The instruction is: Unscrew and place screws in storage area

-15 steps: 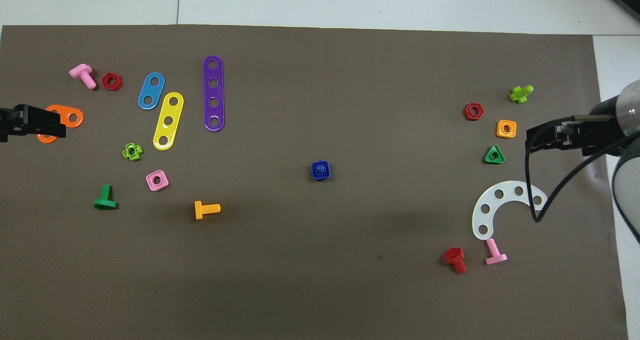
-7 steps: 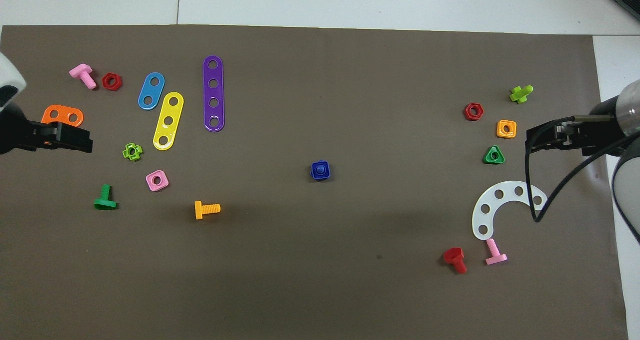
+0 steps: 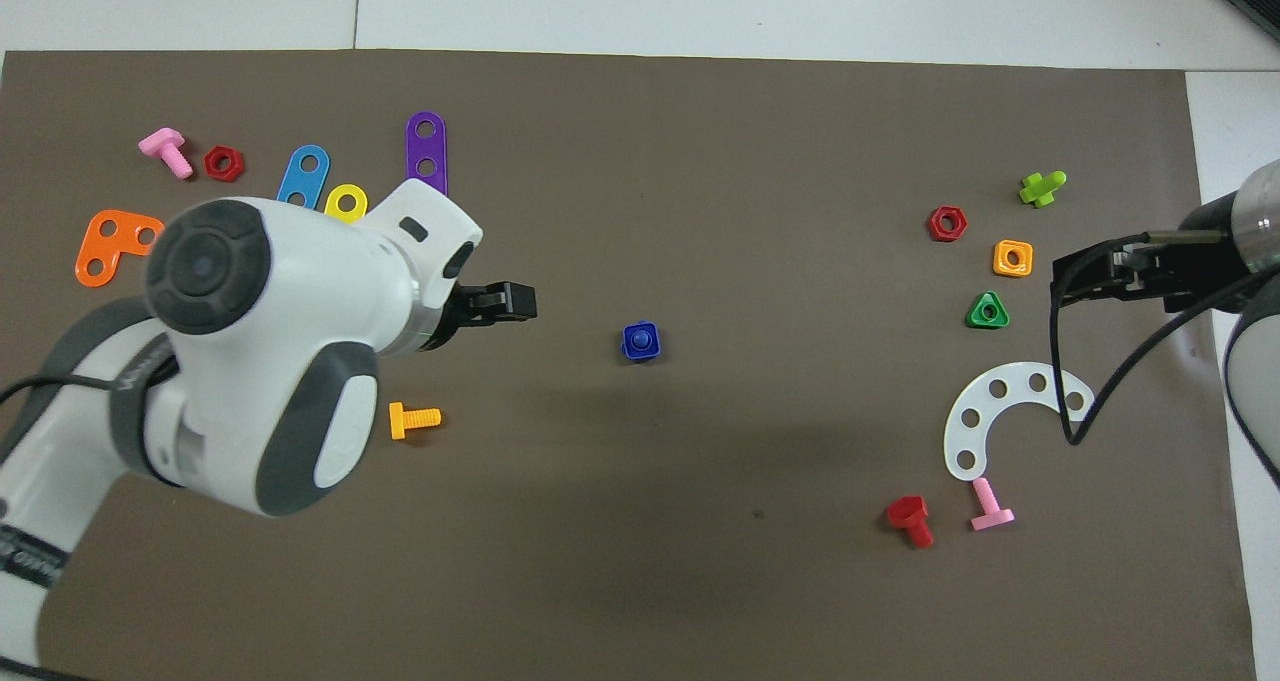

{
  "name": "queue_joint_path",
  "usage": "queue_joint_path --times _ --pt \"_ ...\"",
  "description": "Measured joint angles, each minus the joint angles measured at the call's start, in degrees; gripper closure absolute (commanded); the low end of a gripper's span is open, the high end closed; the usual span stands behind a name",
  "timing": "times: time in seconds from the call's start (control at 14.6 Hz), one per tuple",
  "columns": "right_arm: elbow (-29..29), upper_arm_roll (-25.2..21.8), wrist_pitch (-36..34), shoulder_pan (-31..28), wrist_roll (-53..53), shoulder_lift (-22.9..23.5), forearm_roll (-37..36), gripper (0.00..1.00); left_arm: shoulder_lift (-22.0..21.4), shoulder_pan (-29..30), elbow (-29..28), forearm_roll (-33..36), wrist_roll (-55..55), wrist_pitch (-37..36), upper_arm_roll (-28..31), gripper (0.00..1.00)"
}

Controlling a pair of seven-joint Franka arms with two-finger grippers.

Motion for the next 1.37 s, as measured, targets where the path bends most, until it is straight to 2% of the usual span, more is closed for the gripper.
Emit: queue_joint_path --times 0.27,0.41,0.61,0.75,1.09,1.37 --pt "0.00 0.00 0.00 0.00 0.00 0.00 0.00 0.00 8.80 -4.56 7.46 -0.19 -4.06 2.06 0.10 0.02" --pt "0.00 0.00 0.00 0.00 0.00 0.00 0.00 0.00 13.75 -6.45 11.67 -0.19 -4.94 2.06 0.18 0.07" --pt "0.00 0.00 0.00 0.00 0.00 0.00 0.00 0.00 19.75 -8.93 14.55 0.26 -5.34 4.11 0.24 0.09" --pt "0.00 0.00 0.00 0.00 0.00 0.00 0.00 0.00 21.30 -9.46 14.91 2.02 -5.34 4.75 0.28 0.11" --pt "0.00 0.00 0.00 0.00 0.00 0.00 0.00 0.00 21.59 -9.52 13.93 5.83 -5.25 4.63 0.50 0.19" --pt "0.00 0.00 0.00 0.00 0.00 0.00 0.00 0.00 21.68 -10.09 12.52 6.07 -5.21 5.15 0.37 0.21"
